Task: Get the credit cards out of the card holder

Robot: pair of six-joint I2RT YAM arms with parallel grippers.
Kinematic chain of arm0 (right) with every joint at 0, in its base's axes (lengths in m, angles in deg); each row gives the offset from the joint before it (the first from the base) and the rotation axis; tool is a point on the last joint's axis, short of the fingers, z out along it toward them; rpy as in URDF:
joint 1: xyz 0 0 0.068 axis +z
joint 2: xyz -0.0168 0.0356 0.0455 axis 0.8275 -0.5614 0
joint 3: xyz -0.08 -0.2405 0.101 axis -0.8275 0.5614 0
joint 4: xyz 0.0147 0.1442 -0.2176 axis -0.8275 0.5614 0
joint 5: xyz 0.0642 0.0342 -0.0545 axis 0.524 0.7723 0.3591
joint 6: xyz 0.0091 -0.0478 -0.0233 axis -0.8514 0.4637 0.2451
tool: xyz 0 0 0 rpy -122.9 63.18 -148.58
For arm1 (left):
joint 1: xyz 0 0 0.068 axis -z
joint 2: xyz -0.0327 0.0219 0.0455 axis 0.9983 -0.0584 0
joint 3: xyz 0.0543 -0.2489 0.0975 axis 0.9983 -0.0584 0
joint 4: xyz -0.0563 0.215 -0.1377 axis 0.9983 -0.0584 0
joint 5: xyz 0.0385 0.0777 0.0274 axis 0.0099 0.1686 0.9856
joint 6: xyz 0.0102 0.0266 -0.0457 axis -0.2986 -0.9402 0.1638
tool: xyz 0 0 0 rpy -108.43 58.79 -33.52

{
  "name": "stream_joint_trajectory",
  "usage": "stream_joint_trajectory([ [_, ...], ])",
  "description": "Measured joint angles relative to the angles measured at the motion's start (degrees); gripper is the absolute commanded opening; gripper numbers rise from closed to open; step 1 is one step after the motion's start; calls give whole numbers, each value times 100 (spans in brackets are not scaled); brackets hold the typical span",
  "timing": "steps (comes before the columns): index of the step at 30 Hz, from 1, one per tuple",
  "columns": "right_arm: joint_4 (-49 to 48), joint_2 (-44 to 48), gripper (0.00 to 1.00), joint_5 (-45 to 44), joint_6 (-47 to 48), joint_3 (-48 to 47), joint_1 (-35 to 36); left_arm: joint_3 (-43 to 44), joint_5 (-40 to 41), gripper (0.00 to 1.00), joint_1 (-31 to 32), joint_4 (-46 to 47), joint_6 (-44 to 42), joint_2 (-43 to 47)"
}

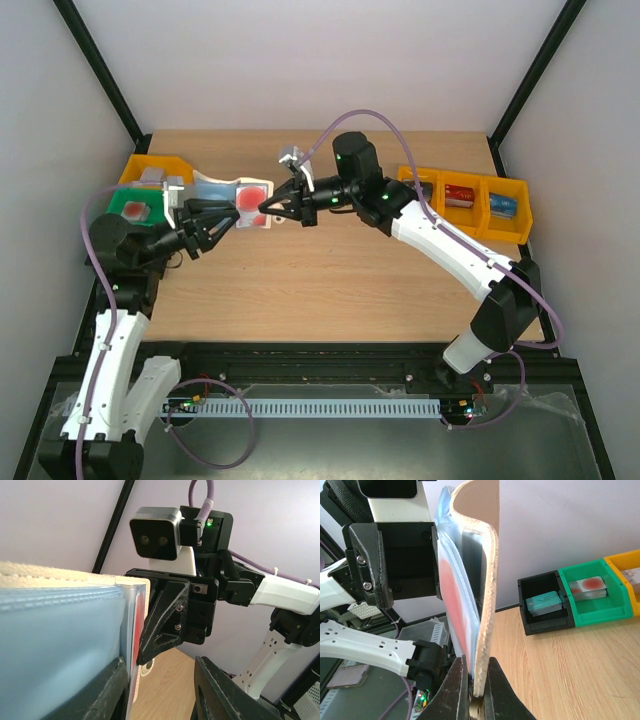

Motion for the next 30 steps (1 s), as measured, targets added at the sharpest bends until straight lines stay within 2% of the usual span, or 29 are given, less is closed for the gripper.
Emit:
stream_joint_trajectory([
  [5, 0, 4, 2, 48, -20, -2, 31, 238, -35, 32, -2, -634, -503, 61],
  [11, 4, 79, 2, 98, 354, 4, 227, 745, 555, 32, 11, -2332, -2271, 291],
  [16, 17, 111, 2, 245, 605, 81, 382, 809, 1014, 30, 125, -3060, -3348, 492],
  [18, 52, 109, 2, 282, 647, 103, 385, 767, 1086, 24, 164, -3119, -3517, 544],
  [22, 127, 109, 2, 352, 708, 105, 396, 553, 1276, 5, 208, -2907, -3657, 706],
  [24, 133, 109, 2, 374, 723, 107, 396, 481, 1342, 2, 210, -2780, -3641, 752],
  [30, 116, 184, 2, 341, 741, 188, 358, 339, 1268, 2, 214, -2507, -3442, 848],
])
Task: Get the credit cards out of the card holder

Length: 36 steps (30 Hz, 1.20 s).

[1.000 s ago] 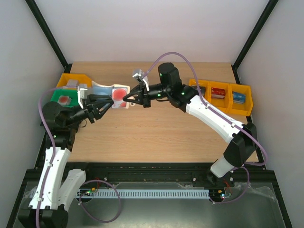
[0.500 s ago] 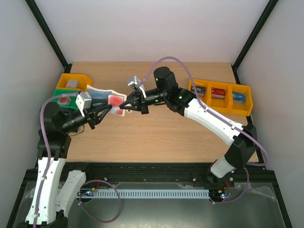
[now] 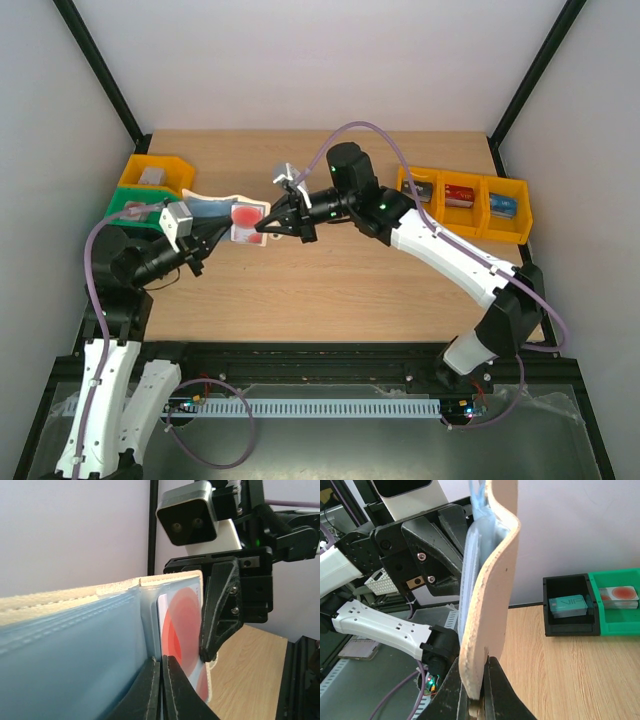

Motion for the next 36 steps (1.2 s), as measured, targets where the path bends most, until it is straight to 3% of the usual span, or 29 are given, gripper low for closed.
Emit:
stream_joint_trajectory([
  [17, -433, 380, 2, 122, -179, 496, -435, -350, -439, 3, 44, 514, 767, 42],
  [26, -483, 341, 2, -658, -407, 483, -363, -345, -861, 22, 118, 920, 1019, 96],
  [36, 17, 192, 2, -973, 179, 358, 201, -402, -162, 28, 181, 1421, 1639, 42],
])
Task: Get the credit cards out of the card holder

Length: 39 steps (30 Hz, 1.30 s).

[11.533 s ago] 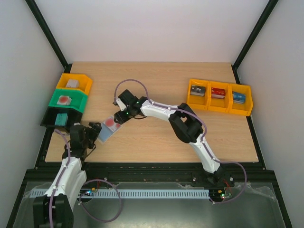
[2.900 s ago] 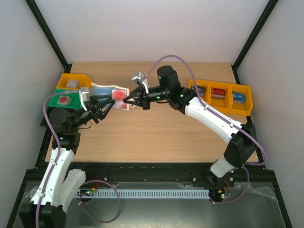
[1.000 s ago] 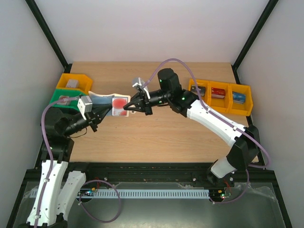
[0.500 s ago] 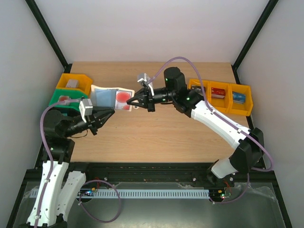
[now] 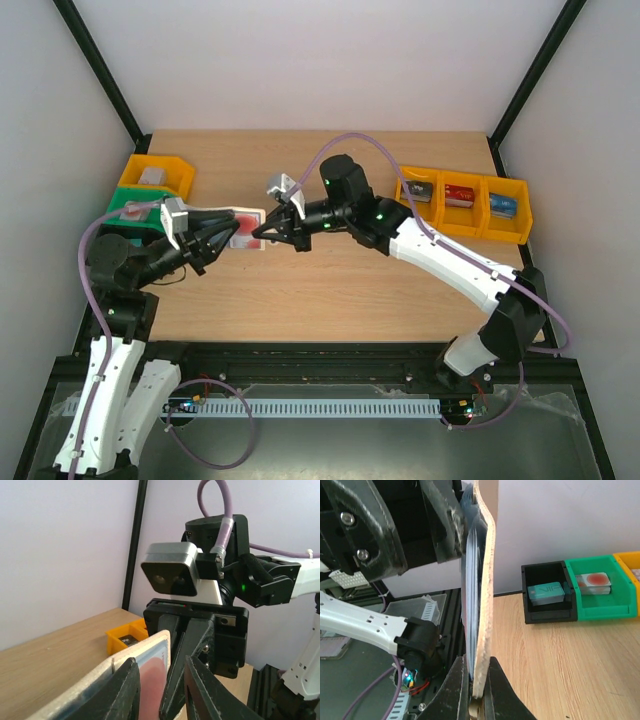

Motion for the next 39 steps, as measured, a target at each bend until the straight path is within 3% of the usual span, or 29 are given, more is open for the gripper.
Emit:
stream_joint_trajectory([
  [15, 304, 116, 2, 260, 334, 0, -37, 0, 302, 29, 0, -151, -120, 42],
  [27, 236, 284, 2, 214, 264, 2, -83, 2, 199, 40, 13, -511, -439, 66],
  [39, 205, 358, 2, 382, 345, 2, -127, -155, -319, 39, 15, 31, -275, 76],
])
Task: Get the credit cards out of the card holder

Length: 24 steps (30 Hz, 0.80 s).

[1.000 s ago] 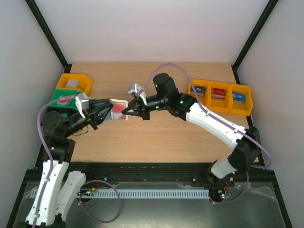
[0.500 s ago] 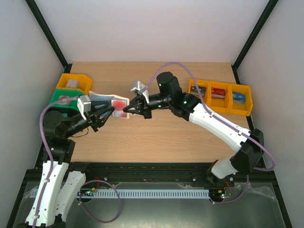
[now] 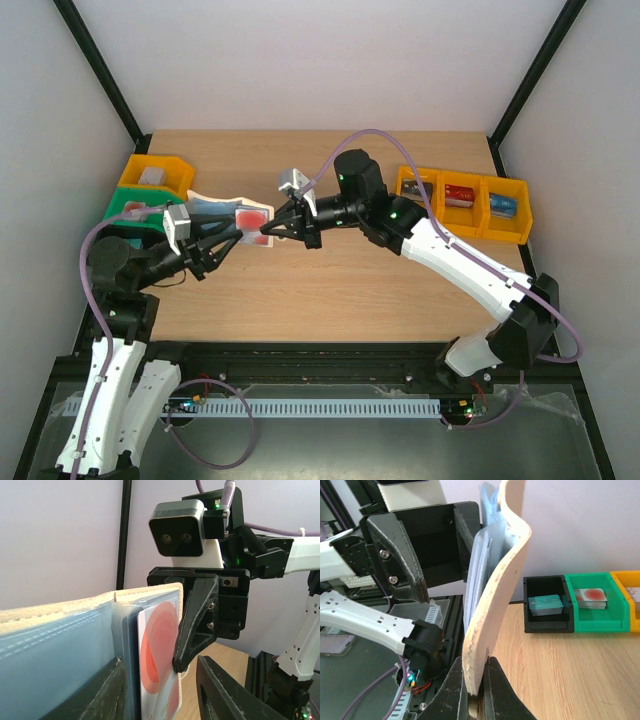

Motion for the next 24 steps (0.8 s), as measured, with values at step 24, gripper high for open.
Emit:
stream_joint_trajectory([
  [24, -144, -719, 2, -328, -1073, -667, -7, 55, 293, 34, -317, -162, -916, -92],
])
